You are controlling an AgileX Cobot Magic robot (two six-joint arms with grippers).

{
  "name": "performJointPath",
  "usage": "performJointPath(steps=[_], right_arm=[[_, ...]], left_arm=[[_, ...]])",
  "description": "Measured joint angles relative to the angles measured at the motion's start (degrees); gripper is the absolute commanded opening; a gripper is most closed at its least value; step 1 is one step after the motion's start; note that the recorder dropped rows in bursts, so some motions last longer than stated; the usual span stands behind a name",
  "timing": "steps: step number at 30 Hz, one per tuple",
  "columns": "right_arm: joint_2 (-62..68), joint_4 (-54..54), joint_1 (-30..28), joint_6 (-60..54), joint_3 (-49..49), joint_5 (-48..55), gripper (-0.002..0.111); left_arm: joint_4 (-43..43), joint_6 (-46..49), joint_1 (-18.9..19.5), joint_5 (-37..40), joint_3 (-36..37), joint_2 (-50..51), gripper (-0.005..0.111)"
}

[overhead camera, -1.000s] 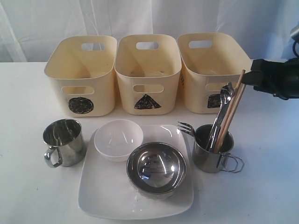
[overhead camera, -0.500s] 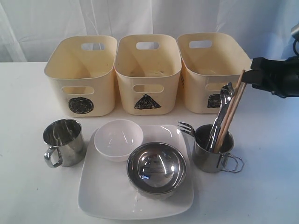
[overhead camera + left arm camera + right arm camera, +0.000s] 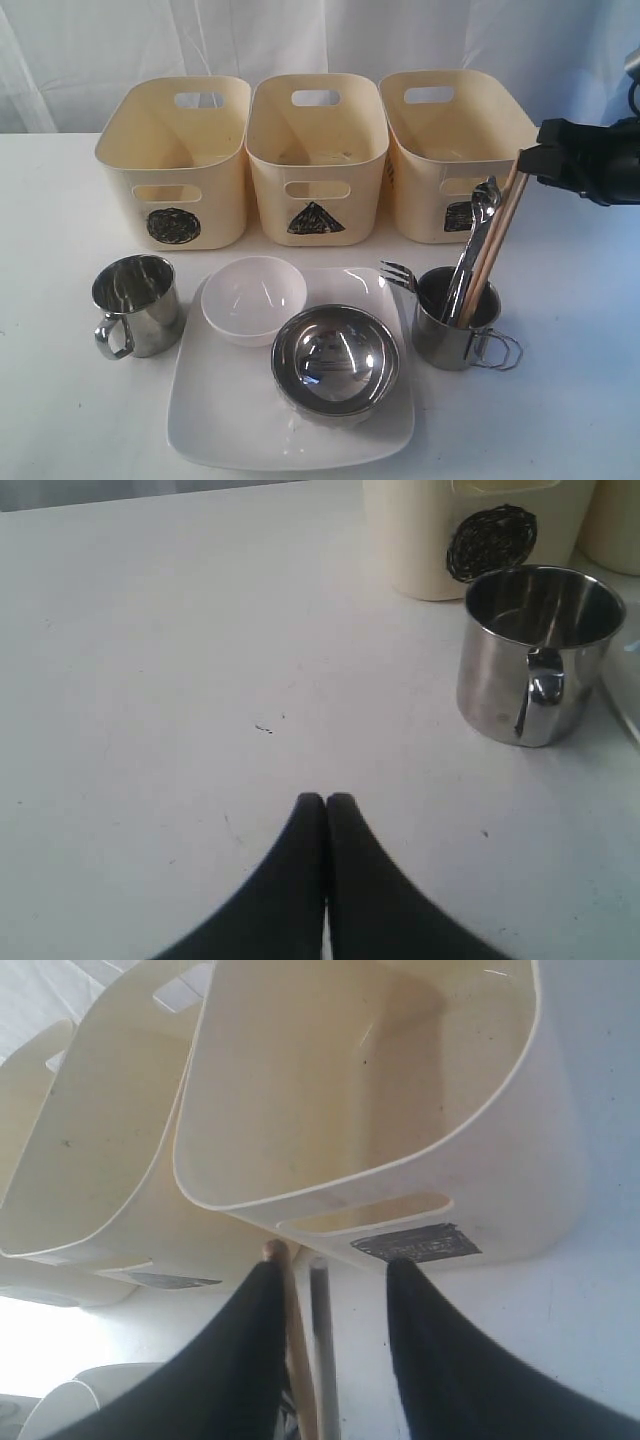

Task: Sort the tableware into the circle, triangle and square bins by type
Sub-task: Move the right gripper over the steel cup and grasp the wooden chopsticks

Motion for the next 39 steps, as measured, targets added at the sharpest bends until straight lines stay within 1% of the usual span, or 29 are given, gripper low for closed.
performJointPath(steps=[7, 11, 18, 28, 39], right_arm=[[0.00, 0.00, 0.86, -2.41, 0.00, -0.34, 0.011], [0.00, 0.00, 1.21, -2.86, 0.00, -0.34, 0.005], [0.00, 0.45, 1.21, -2.97, 0.00, -0.35, 0.000], [0.00, 0.25, 1.21, -3.08, -0.14, 0.85, 0.000], [-1.79, -2.50, 1.21, -3.08, -0.50, 1.08, 0.000]], left_arm=[[0.00, 0.00, 0.00, 0.00, 0.00, 0.00, 0.000], [0.00, 0.00, 0.00, 0.00, 0.00, 0.00, 0.000], [0.00, 0.00, 0.00, 0.00, 0.00, 0.00, 0.000], [0.00, 0.00, 0.00, 0.00, 0.00, 0.00, 0.000], [0.00, 0.00, 0.00, 0.00, 0.00, 0.00, 0.000]])
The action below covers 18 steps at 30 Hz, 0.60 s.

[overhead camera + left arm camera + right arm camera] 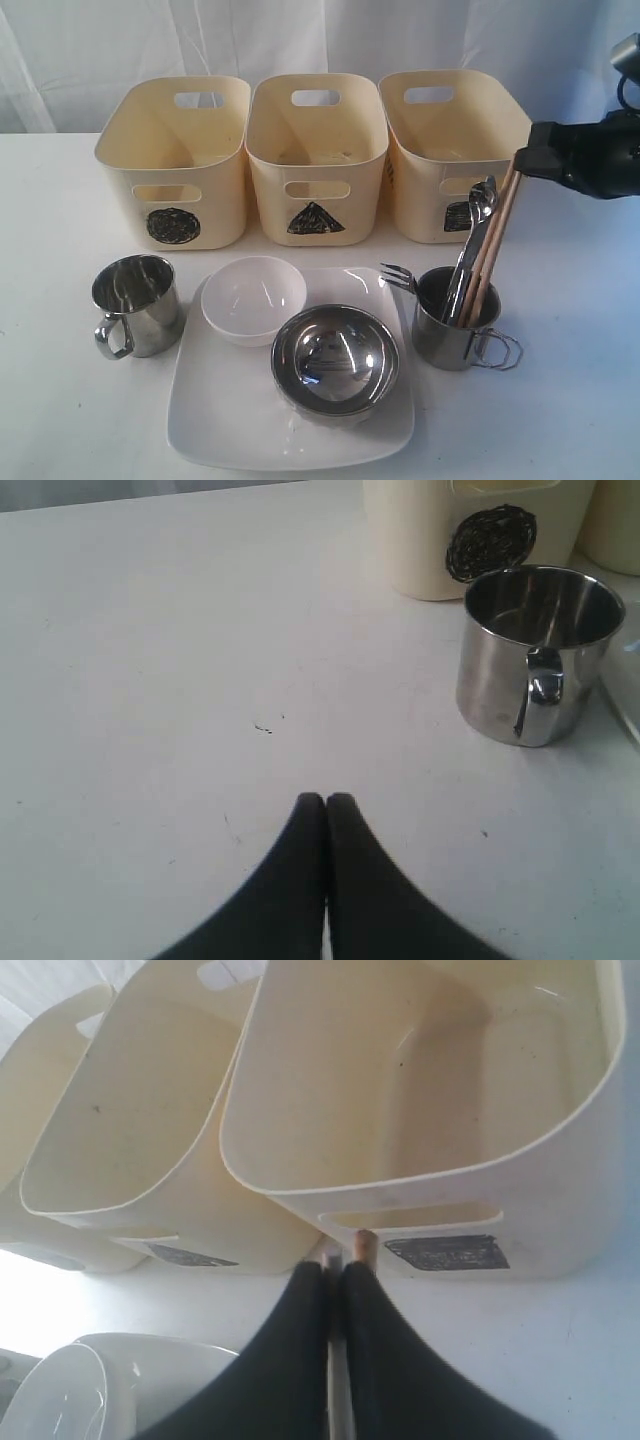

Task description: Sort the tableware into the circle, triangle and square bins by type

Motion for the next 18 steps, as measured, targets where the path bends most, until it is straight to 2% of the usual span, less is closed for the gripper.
performJointPath(steps=[18], right_arm=[[-11.40, 0.00, 0.00, 0.00, 0.00, 0.11, 0.000]], left_arm=[[0.00, 0.00, 0.00, 0.00, 0.00, 0.00, 0.000]])
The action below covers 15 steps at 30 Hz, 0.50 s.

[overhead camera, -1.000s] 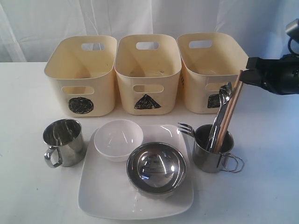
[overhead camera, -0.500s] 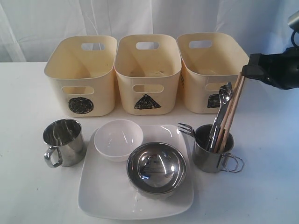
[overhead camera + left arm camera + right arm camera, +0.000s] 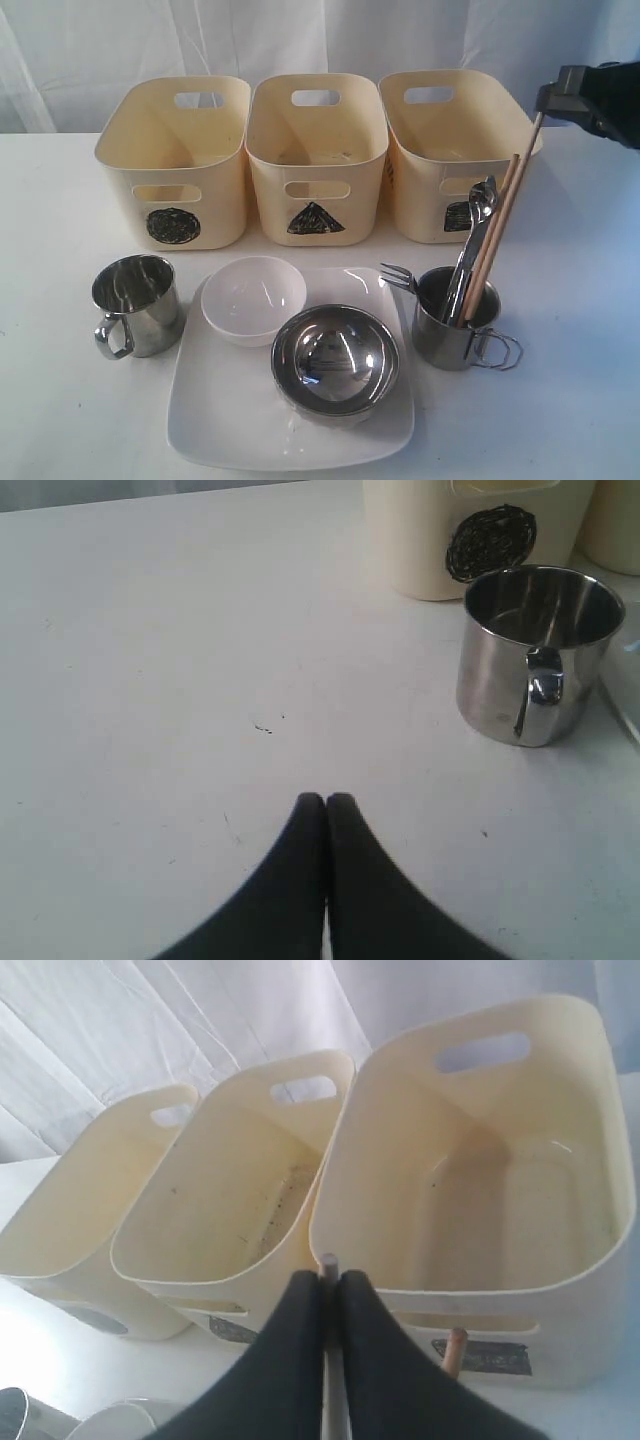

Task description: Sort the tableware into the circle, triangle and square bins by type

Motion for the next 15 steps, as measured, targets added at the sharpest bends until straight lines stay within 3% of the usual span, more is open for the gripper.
performJointPath(steps=[15], right_arm=[[-6.88, 11.73, 0.00, -2.37, 0.00, 2.55, 0.000]], left_arm=[[0.00, 0.00, 0.00, 0.00, 0.00, 0.00, 0.000]])
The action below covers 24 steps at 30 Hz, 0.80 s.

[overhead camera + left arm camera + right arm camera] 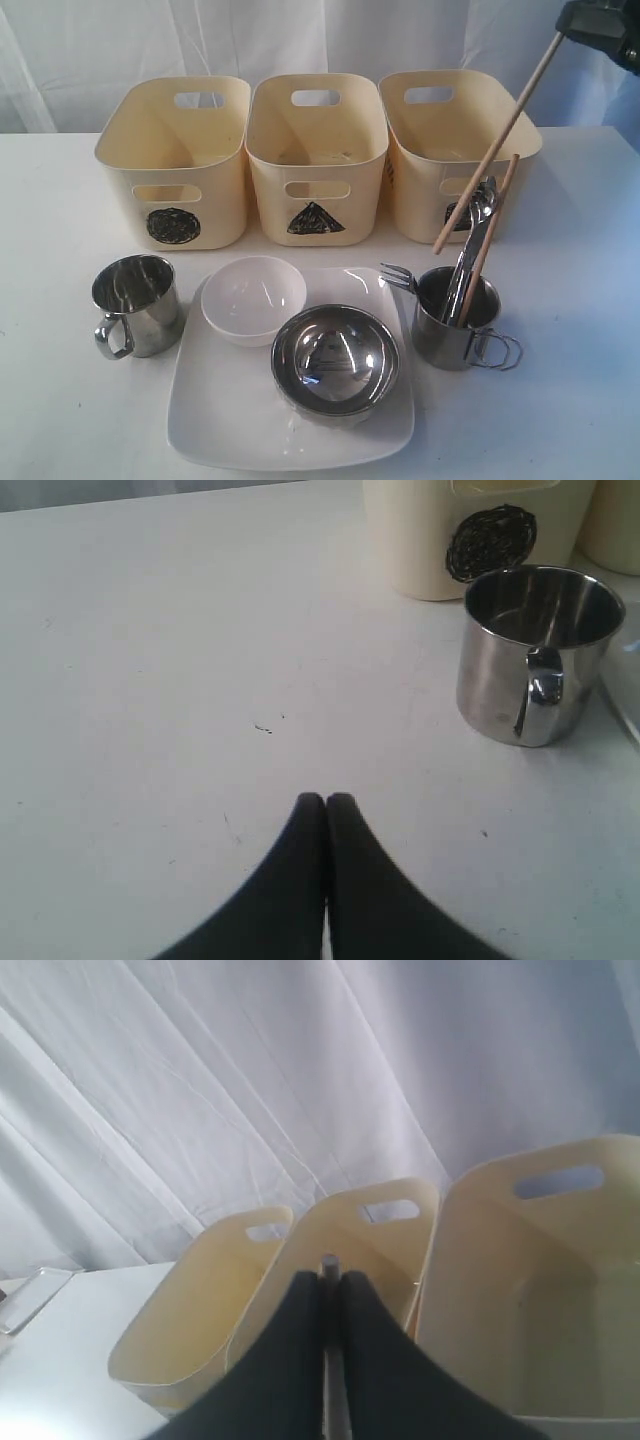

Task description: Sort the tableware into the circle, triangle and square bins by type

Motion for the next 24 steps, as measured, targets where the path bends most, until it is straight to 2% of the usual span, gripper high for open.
performJointPath(steps=[7, 14, 20, 24], right_arm=[[0.00, 1.23, 1.31, -5.36, -3.40, 2.54, 0.000], [1.48, 1.88, 5.49, -11.02, -8.83, 2.89, 0.000], [13.77, 1.88, 11.61, -15.55, -18.16, -1.45, 0.000], [23.60, 1.88, 14.94, -15.83, -29.30, -3.08, 0.000]], left_arm=[[0.00, 0.00, 0.00, 0.00, 0.00, 0.00, 0.000], [0.00, 0.00, 0.00, 0.00, 0.00, 0.00, 0.000], [0.00, 0.00, 0.00, 0.00, 0.00, 0.00, 0.000], [0.00, 0.00, 0.00, 0.00, 0.00, 0.00, 0.000]])
